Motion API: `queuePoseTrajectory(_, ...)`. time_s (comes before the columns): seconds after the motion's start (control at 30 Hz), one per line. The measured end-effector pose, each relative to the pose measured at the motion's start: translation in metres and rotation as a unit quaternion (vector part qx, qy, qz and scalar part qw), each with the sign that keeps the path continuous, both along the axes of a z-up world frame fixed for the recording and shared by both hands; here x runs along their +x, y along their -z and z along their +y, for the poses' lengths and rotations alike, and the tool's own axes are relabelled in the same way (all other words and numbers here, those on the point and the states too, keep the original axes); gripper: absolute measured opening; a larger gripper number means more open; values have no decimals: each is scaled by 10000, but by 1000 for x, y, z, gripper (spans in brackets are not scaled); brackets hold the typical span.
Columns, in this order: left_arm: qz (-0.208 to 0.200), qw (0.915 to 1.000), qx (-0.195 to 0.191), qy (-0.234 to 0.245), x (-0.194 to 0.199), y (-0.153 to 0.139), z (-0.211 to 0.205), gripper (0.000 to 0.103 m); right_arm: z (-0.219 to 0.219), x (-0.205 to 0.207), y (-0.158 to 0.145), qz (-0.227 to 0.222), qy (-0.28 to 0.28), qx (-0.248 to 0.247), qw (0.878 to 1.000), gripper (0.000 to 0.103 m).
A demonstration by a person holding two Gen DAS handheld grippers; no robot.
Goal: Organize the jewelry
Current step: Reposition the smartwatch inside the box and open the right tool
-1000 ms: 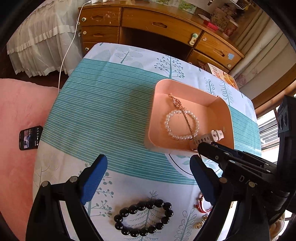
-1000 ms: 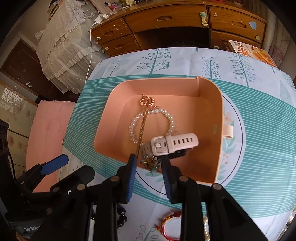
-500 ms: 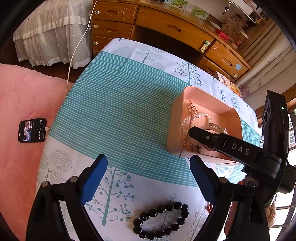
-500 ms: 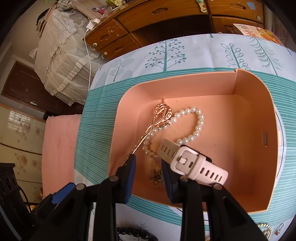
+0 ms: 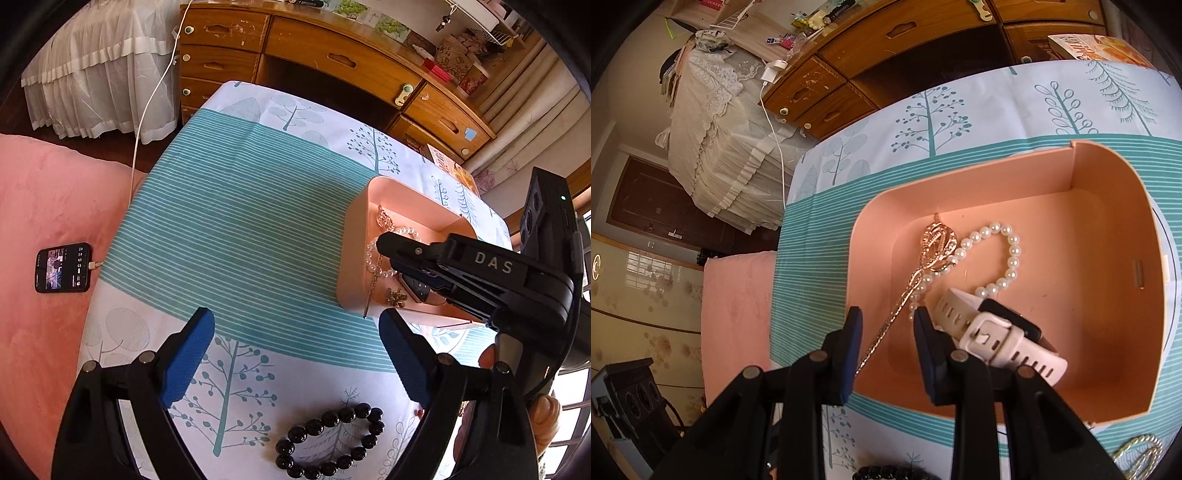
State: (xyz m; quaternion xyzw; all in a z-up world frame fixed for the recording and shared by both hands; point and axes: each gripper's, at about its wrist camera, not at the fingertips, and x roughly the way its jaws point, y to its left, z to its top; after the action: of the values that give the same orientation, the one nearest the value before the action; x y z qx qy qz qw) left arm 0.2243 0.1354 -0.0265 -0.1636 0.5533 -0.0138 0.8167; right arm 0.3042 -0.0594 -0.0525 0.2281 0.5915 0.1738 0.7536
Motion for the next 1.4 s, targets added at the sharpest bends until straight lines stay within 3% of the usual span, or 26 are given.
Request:
queuePoseTrajectory(0.07,-12,10000,4,-10,0,0,1,89,3,2,3,-6,16,-11,10000,29)
queuePoseTrajectory(0.13,-10,10000,-13,-17,0,0,3,89,7,4,4,-31,15,-102,9999,23)
queuePoseTrajectory(0.17,-10,10000,-23,-26,0,0,3,89,7,4,4,-41,-20,-99,9999,16)
queuePoseTrajectory(0.27,1,10000,-54,-29,0,0,5,89,8,5,1,-152,-159,-177,9996,12)
queuePoseTrajectory(0.33,13,10000,-76,-17,-1,1,4,89,8,4,-7,-306,-295,-281,9987,7)
queuePoseTrajectory(0.5,-4,9999,-114,7,-2,1,7,89,9,0,-38,-787,-788,-875,9899,4)
queuePoseTrajectory(0.57,-7,9999,-114,19,-3,1,7,89,11,-1,-50,-1007,-1137,-1289,9800,3)
queuePoseTrajectory(0.7,15,9999,-96,58,-3,3,6,89,19,-3,-62,-1348,-1923,-2162,9477,3)
queuePoseTrajectory(0.77,33,9999,-90,87,-4,4,4,89,21,-4,-62,-1413,-2078,-2679,9301,3)
queuePoseTrajectory(0.83,38,9999,-83,113,-4,5,2,89,18,-3,-61,-1389,-2053,-2965,9223,3)
queuePoseTrajectory(1.13,15,9997,-9,248,-3,3,-14,89,2,-17,-57,-1194,-1843,-2509,9428,3)
queuePoseTrajectory(1.27,-46,9993,78,363,-9,-4,-23,89,-11,-38,-65,-1163,-1687,-2043,9572,3)
queuePoseTrajectory(1.4,-156,9982,238,529,-21,-15,-35,89,-27,-68,-75,-1195,-1595,-1854,9623,4)
